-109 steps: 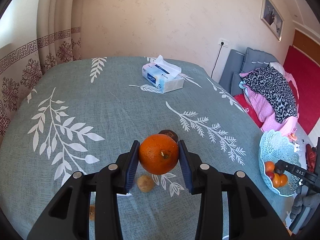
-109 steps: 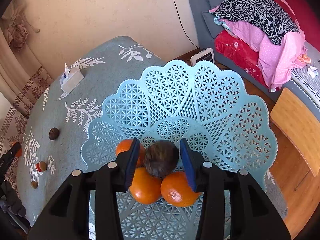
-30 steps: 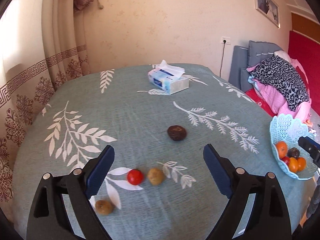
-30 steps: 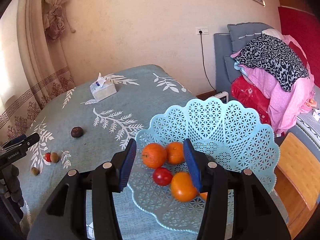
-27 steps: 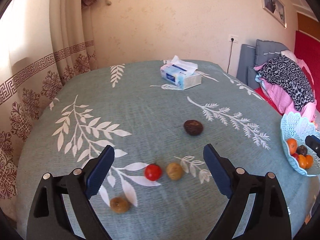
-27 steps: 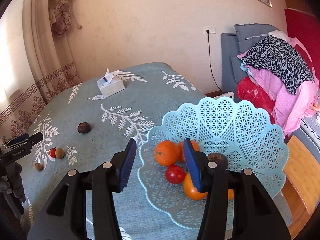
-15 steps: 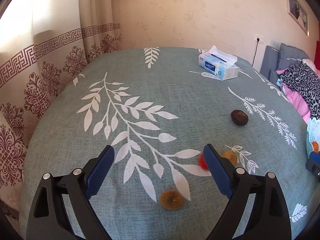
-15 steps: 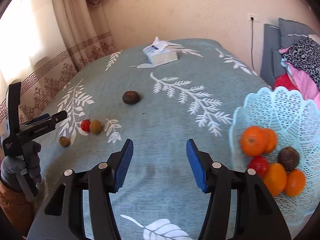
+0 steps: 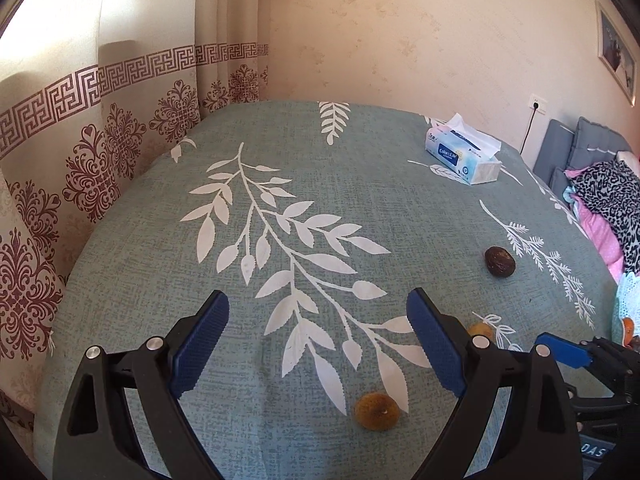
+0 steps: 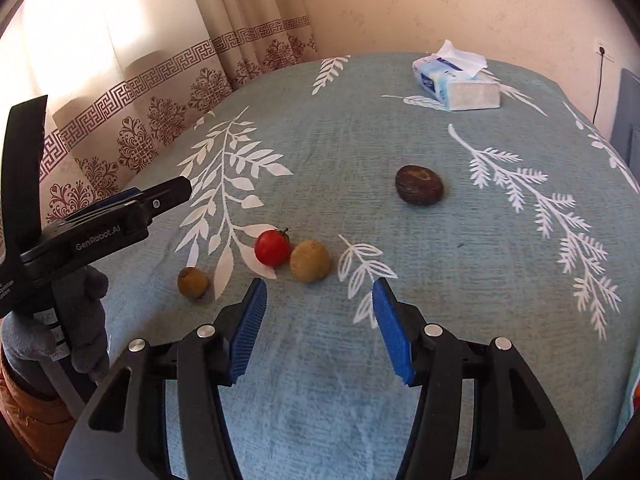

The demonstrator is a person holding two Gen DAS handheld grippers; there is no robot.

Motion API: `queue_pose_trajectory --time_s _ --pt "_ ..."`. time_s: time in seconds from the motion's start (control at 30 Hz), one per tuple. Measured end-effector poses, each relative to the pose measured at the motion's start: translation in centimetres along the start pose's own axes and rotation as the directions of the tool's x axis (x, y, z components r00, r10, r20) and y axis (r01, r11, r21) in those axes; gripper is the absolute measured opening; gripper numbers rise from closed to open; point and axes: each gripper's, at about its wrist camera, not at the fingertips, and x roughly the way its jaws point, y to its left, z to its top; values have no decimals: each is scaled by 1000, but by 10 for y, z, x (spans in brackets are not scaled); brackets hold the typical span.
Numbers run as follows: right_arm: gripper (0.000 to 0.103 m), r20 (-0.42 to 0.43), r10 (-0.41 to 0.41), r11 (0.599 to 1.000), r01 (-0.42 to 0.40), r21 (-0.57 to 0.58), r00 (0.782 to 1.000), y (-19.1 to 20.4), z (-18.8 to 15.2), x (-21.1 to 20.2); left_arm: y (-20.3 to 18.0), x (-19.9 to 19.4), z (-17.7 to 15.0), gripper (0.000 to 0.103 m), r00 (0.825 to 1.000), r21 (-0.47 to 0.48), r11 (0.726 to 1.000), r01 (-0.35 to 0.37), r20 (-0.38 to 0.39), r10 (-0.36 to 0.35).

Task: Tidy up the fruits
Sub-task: 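Move both grippers back over the bedspread toward the remaining fruit, then close the right gripper on the round brown fruit beside the tomato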

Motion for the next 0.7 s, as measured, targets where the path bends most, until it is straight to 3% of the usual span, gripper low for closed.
queue_pose_trajectory --time_s 0.17,0.23,0.37,0.47,0.7 --pt "55 -27 11 999 -12 -42 1000 10 12 22 5 2 1 90 1000 -29 1000 4 -4 -4" --pt "47 -42 15 999 -17 -47 999 11 15 30 9 4 2 90 1000 -49 999 4 -5 -5" --pt "41 -59 13 998 -17 -65 998 14 19 42 15 8 2 90 1000 -83 997 4 -13 -5" --pt "27 -68 11 998 -15 -61 998 12 16 44 17 12 1 90 1000 -92 996 0 -23 -2" --pt "27 -28 -25 999 24 -22 999 -5 14 28 6 16 -4 90 999 -55 998 1 -38 -3"
